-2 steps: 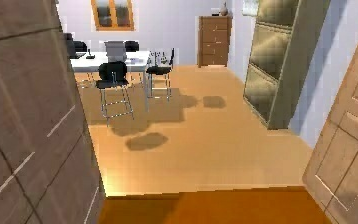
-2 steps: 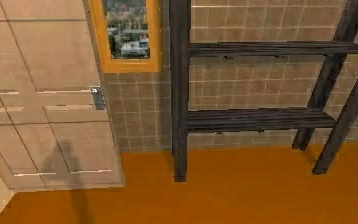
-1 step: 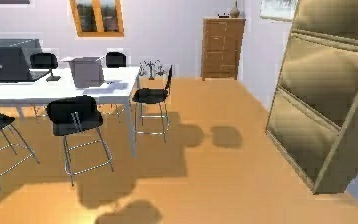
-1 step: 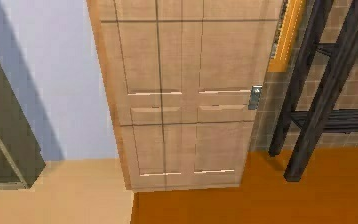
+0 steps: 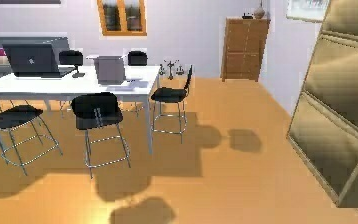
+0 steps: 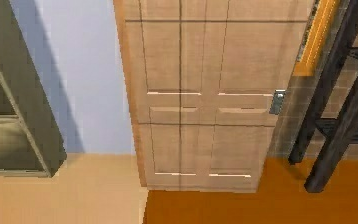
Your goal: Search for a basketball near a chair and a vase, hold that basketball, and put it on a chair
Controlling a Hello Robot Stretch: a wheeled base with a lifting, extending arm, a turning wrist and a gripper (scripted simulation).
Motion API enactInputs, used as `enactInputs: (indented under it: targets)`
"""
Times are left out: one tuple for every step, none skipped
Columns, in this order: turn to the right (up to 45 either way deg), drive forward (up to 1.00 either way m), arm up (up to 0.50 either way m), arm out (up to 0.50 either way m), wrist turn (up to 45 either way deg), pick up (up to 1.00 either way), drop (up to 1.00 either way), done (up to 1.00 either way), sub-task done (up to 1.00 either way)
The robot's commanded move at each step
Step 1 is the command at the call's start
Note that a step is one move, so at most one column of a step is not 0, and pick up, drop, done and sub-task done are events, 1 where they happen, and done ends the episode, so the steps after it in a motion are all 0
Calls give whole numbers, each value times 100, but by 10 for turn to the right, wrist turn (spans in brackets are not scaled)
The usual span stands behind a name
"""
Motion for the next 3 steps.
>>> enactInputs:
  targets:
    - [0,50,0,0,0,0,0,0,0]
    - [-240,0,0,0,0,0,0,0,0]
    - [0,50,0,0,0,0,0,0,0]
